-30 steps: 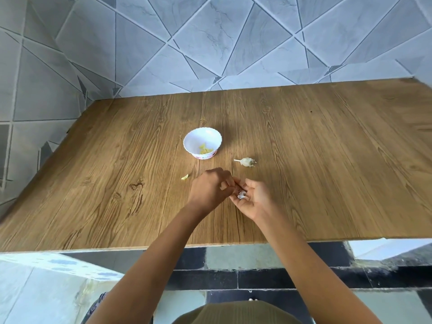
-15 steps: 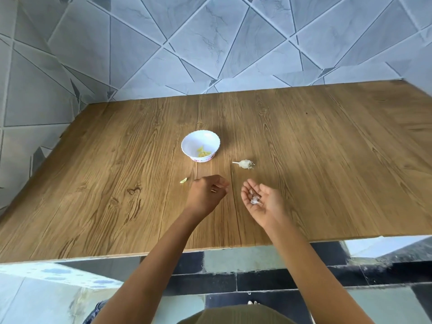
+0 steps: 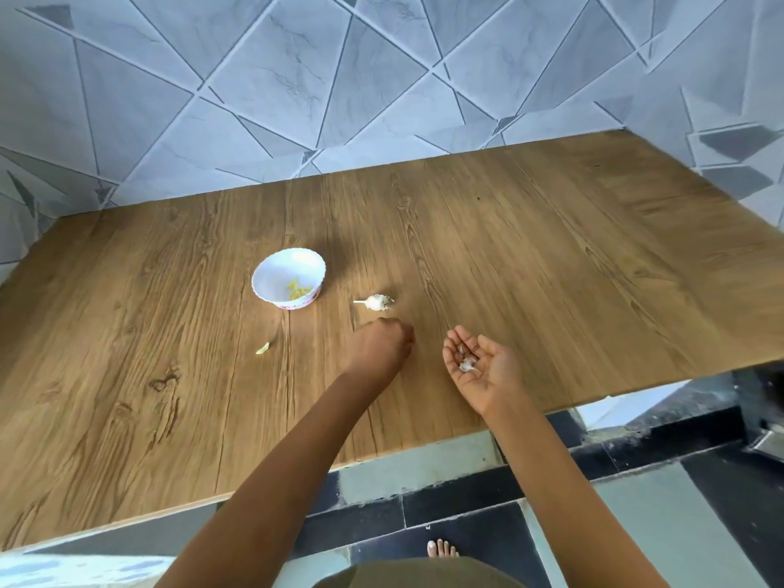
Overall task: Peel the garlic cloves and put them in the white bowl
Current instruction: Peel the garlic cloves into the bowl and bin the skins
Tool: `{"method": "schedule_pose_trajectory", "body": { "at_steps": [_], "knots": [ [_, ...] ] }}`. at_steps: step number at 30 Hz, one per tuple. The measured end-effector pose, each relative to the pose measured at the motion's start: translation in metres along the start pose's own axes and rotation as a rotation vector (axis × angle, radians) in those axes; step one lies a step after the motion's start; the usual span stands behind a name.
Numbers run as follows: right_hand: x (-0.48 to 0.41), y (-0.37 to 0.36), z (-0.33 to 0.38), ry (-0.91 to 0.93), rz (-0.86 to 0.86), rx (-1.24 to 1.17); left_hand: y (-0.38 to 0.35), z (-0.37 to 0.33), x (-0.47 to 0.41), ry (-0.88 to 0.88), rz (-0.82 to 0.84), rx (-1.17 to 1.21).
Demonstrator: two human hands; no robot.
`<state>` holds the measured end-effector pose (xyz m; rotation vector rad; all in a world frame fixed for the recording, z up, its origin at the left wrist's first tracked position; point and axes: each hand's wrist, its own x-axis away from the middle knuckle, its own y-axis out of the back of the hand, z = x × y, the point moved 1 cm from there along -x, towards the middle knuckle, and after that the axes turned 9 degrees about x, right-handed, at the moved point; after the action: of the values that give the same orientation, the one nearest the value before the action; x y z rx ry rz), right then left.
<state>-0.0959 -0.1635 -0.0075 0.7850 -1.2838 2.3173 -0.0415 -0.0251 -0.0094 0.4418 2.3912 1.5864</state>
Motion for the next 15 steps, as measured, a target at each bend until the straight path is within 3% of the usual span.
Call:
{"method": "schedule_pose_trajectory", "body": {
  "at_steps": [6,8,11,13,15],
  "knots": [
    [-0.003,-0.005,0.000,-0.030,0.011,0.022,-0.001,-0.011,-0.007,-0.159,0.025,-0.327],
    [-0.003,-0.006,-0.001,-0.036,0.021,0.034,-0.002,0.001,-0.010,-0.089,0.030,-0.157],
    [-0.004,-0.010,-0.002,-0.048,0.038,0.058,0.004,0.017,-0.007,-0.060,-0.011,0.390],
    [-0.005,-0.015,-0.004,-0.071,0.050,0.067,0.016,0.011,-0.001,-0.185,-0.072,0.497],
    [-0.006,-0.021,-0.008,-0.097,0.068,0.067,0.026,-0.003,0.006,-0.254,-0.005,0.423]
  ]
}}
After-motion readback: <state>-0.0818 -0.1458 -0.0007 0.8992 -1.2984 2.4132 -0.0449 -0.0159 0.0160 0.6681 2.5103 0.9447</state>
